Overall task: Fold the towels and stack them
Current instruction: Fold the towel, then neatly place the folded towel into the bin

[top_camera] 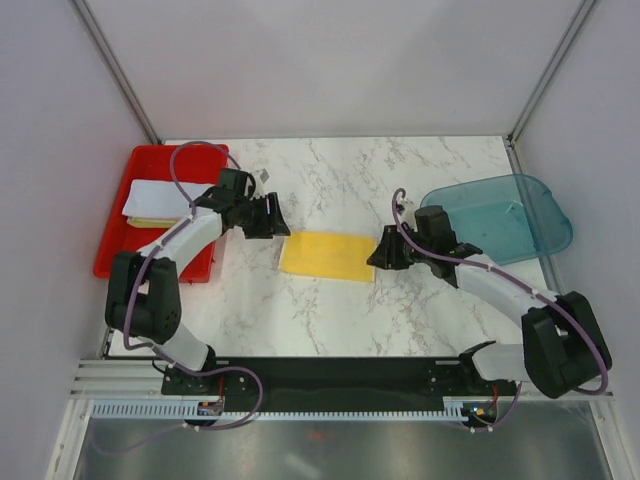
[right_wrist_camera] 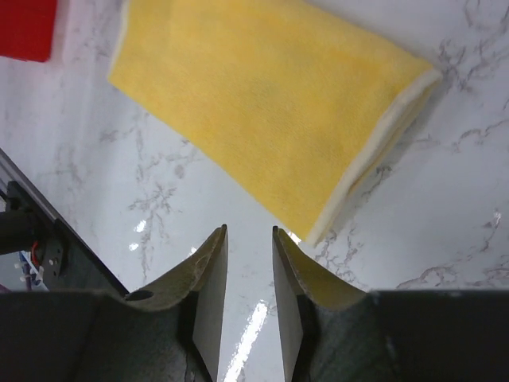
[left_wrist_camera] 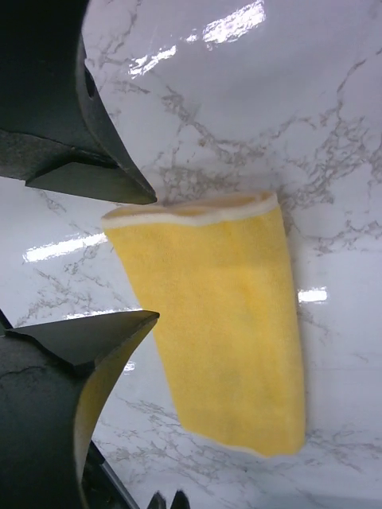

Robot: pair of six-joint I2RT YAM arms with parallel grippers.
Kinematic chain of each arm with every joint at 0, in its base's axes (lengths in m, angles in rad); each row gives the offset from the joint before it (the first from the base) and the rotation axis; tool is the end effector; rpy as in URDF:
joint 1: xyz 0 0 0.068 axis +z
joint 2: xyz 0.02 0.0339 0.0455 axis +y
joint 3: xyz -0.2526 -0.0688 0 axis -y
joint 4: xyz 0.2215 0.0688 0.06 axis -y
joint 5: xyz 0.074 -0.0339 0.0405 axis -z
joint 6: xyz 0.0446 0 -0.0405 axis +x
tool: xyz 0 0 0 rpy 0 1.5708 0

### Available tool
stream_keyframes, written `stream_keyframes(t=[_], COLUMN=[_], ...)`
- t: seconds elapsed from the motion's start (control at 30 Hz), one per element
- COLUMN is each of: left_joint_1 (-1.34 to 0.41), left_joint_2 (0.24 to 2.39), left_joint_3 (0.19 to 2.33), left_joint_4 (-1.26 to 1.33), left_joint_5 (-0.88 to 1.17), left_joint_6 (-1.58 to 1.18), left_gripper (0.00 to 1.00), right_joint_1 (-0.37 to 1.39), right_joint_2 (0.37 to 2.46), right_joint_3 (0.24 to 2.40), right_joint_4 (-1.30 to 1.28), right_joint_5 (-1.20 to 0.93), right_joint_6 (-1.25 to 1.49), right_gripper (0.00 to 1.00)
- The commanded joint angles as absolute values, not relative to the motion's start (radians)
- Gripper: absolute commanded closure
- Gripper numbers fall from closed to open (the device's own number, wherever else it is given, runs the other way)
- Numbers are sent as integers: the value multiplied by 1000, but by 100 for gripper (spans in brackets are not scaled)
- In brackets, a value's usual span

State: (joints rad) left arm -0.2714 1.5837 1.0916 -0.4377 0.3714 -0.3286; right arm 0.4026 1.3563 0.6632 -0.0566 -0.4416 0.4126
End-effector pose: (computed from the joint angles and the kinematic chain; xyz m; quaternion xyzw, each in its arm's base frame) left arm 0.3000 -0.1003 0.2217 0.0315 0.9340 -0.2589 0.2440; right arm 0.2305 0.1189 0.1870 -0.0829 0.8951 0.3387 0.2779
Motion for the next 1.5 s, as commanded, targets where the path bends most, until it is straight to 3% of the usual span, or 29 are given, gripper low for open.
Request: stream_keyframes(t=[0.0,0.03,0.1,0.27,0.7,0.83,1.0,1.47], left_joint_1=[-232,-229,-229,-236,-294,-305,-307,-295], left_joint_2=[1659,1681,1724,1813,1885,1890,1885,1773], left_joint_3=[1091,1101,1114,1120,1100,1117,1170,1471], left_joint_4=[-463,-463,-456,-370,-325,-321,-356,-782], left_joint_5=[469,488,518,583,431,411,396,20], left_joint_6=[-226,-219,-218,-229,-291,-308,-324,-198], left_gripper=[36,36,36,34,40,52,98,98], right_joint_1=[400,400,400,400,400,400,400,399], right_joint_2=[1252,1237,1192,1121,1043,1022,1002,939], right_joint_3=[729,745,764,811,827,824,802,830], right_joint_4=[-121,-130,-155,-185,-210,-212,-218,-275], right_joint_5=[-420,-417,-402,-394,-387,-385,-383,-371], right_joint_6=[402,403,406,394,368,367,361,305], right_gripper=[62,60,45,34,32,31,31,30])
